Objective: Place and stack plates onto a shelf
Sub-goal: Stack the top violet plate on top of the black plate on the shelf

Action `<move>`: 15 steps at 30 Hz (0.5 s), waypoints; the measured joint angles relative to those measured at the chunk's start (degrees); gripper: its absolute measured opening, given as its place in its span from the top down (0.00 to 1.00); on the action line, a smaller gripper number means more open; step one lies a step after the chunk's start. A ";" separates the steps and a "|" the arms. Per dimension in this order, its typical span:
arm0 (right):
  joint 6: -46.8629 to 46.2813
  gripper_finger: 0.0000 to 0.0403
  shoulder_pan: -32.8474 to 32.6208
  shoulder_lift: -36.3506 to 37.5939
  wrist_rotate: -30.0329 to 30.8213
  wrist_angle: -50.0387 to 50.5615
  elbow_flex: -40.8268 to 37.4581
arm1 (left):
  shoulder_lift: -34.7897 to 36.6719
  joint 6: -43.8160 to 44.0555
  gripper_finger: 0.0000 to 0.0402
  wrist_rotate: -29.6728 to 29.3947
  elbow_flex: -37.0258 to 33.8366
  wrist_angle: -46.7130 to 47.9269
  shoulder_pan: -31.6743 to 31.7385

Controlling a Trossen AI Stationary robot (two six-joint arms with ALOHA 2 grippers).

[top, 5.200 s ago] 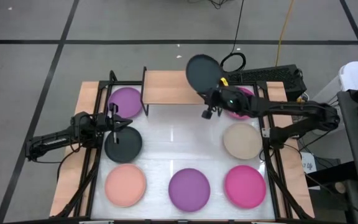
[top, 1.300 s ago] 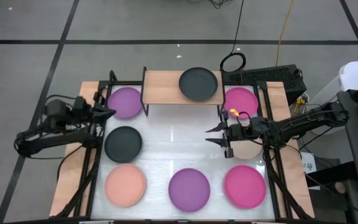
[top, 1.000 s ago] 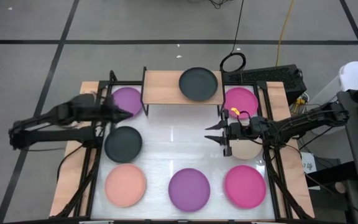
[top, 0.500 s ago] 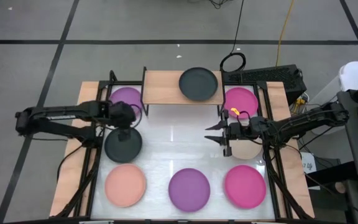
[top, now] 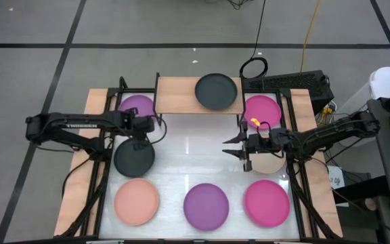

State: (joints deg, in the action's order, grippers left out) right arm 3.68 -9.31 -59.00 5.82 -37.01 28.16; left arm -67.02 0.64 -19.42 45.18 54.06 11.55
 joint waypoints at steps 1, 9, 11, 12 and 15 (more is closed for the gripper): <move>0.00 0.70 -0.22 0.00 0.02 -0.02 0.02 | 0.44 0.05 0.58 0.00 -0.54 -1.52 0.20; 1.10 0.70 -1.32 0.02 0.04 -0.04 0.02 | 2.68 -1.01 0.58 -0.09 -3.82 -6.86 4.31; 1.40 0.70 -1.32 0.02 0.07 -0.23 0.02 | 2.46 0.03 0.58 -0.04 -3.84 -6.71 6.13; 1.48 0.70 -1.32 0.02 0.08 -0.45 0.02 | 2.48 0.99 0.58 -0.06 -3.84 -6.73 7.04; 1.53 0.70 -1.32 0.02 0.09 -0.72 0.04 | 2.53 3.30 0.58 1.67 -3.84 -6.54 10.15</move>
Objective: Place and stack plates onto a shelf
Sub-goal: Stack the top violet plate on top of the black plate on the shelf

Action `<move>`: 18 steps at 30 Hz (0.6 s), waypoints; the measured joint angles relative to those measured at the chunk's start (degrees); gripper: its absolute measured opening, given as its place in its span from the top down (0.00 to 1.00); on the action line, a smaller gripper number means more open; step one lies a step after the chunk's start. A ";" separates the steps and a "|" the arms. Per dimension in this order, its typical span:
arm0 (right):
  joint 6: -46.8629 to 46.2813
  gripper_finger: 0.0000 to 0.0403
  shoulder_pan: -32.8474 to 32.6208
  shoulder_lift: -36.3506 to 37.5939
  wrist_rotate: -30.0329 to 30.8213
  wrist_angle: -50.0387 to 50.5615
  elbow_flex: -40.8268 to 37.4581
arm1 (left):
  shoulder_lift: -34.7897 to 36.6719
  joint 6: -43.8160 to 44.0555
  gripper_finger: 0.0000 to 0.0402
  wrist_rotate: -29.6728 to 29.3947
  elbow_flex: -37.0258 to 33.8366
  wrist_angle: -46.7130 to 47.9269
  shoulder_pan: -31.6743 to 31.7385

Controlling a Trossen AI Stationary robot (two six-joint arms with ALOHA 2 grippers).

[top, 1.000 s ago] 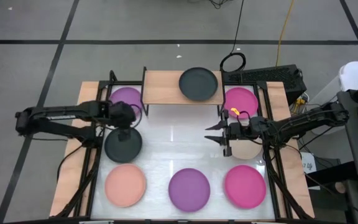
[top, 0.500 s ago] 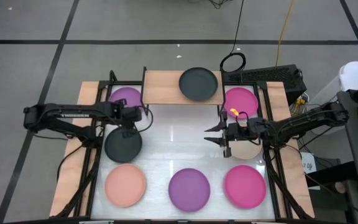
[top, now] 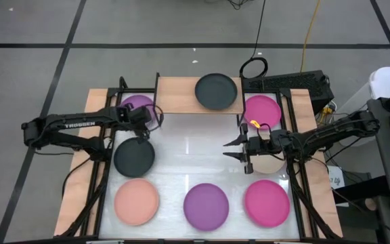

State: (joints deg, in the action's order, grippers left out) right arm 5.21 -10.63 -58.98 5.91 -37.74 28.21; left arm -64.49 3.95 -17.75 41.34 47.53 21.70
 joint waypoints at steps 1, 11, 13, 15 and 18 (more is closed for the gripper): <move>0.00 0.70 0.00 0.00 0.00 -0.22 0.00 | -0.02 1.04 0.58 1.09 0.00 0.12 0.98; 1.06 0.70 0.00 0.00 0.02 -1.49 0.00 | -0.42 11.13 0.58 2.28 0.00 -1.30 4.39; 1.57 0.70 0.00 0.00 0.04 -1.50 0.00 | -2.04 11.85 0.58 2.27 0.00 -1.96 4.08; 1.68 0.70 0.00 0.00 0.04 -1.59 0.00 | -4.05 11.89 0.58 2.27 0.00 -1.75 4.06; 1.70 0.70 0.00 0.00 0.04 -1.86 0.00 | -8.21 11.91 0.58 2.27 0.00 -1.79 4.06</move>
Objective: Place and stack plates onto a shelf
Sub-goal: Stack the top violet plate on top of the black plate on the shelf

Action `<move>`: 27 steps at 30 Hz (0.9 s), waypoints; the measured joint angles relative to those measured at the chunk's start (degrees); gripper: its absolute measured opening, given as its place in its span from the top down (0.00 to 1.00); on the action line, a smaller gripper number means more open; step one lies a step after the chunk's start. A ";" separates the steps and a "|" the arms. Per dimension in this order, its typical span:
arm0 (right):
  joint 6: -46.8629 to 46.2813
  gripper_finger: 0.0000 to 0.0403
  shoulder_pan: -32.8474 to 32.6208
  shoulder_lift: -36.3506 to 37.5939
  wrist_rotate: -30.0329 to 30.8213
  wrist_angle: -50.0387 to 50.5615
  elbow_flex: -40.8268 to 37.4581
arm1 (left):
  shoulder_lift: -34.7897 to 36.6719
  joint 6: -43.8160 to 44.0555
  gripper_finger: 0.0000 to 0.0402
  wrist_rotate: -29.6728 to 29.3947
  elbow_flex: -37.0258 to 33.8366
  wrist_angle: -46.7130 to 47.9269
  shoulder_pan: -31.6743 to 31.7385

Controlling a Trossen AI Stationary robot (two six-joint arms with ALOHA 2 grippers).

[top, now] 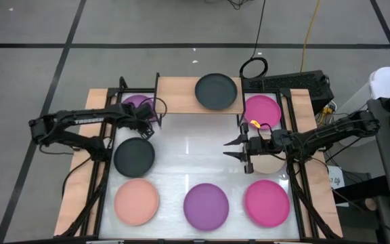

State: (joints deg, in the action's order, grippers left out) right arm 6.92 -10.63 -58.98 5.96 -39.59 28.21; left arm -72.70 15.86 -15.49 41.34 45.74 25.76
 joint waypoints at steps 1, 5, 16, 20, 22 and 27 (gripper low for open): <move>0.00 0.70 0.00 0.00 0.00 0.00 0.00 | -1.32 -0.01 0.58 0.00 0.00 -0.10 0.00; 0.14 0.70 0.02 0.00 0.00 0.03 0.00 | -5.74 -0.07 0.58 0.00 0.00 -0.83 0.04; 0.05 0.70 0.01 0.00 0.00 0.18 0.00 | -11.50 -1.58 0.59 -3.76 -0.02 -1.97 0.45; 0.02 0.70 0.02 0.00 0.00 0.19 0.00 | -12.48 -2.32 0.67 -3.49 -0.02 -2.32 1.24; -0.07 0.70 0.02 0.00 0.00 0.18 0.00 | -12.49 -2.59 0.73 -2.46 -0.02 -2.49 1.74; -0.22 0.70 0.00 0.00 0.00 0.20 0.00 | -12.49 -3.48 0.86 -1.34 -0.02 -2.45 1.86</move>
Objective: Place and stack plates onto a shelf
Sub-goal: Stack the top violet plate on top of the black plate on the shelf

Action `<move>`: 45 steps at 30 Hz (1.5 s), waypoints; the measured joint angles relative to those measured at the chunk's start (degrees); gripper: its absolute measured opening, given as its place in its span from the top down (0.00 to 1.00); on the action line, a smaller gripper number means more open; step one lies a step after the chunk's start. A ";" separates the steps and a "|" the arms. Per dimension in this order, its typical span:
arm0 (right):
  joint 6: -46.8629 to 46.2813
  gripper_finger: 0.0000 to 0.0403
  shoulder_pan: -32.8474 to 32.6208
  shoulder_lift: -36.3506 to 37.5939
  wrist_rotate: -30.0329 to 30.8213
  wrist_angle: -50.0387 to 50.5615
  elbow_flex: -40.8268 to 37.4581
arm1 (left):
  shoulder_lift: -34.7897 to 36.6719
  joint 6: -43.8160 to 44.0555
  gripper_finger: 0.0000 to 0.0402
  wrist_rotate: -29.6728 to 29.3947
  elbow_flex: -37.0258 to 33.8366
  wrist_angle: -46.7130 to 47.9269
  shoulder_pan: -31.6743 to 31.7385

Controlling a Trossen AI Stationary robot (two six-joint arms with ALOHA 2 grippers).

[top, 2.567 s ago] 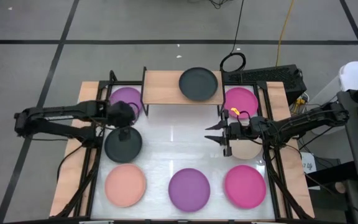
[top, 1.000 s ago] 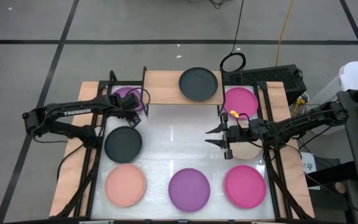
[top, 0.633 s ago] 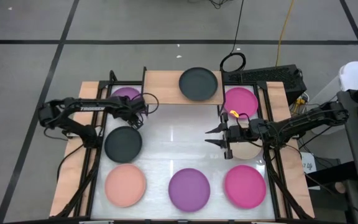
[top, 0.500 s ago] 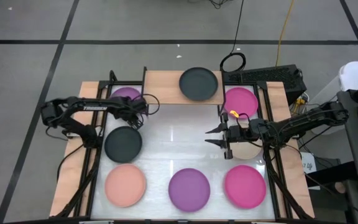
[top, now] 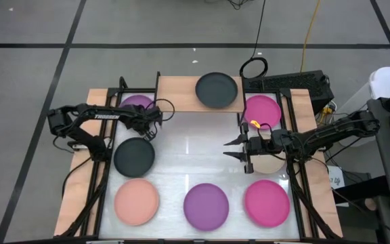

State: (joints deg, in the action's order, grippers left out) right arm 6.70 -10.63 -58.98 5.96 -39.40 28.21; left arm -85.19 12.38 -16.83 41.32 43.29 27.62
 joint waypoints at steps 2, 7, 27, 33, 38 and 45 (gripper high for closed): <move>0.00 0.70 0.02 0.00 0.00 0.02 0.00 | 0.02 -1.03 0.91 0.98 0.02 0.39 0.00; -0.01 0.70 0.02 0.00 0.00 0.02 0.00 | 0.07 -2.62 0.97 3.00 0.15 2.54 -0.84; -0.20 0.70 0.01 0.02 0.01 0.22 -0.02 | 16.85 4.37 0.97 0.14 1.65 14.26 -2.99; -0.19 0.70 0.00 0.02 0.02 0.22 -0.02 | 24.87 4.20 0.97 -1.39 4.39 15.53 -3.02; -0.45 0.70 0.02 0.00 0.02 0.22 -0.02 | 29.85 2.50 0.97 -3.47 8.99 15.54 -3.04; -1.31 0.70 0.00 0.02 0.02 0.14 -0.02 | 29.89 -5.69 0.97 -6.81 20.75 14.04 -3.15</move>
State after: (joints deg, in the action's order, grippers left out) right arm 5.39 -10.63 -58.96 5.98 -39.26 28.18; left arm -55.30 6.69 -23.64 62.07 57.33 24.46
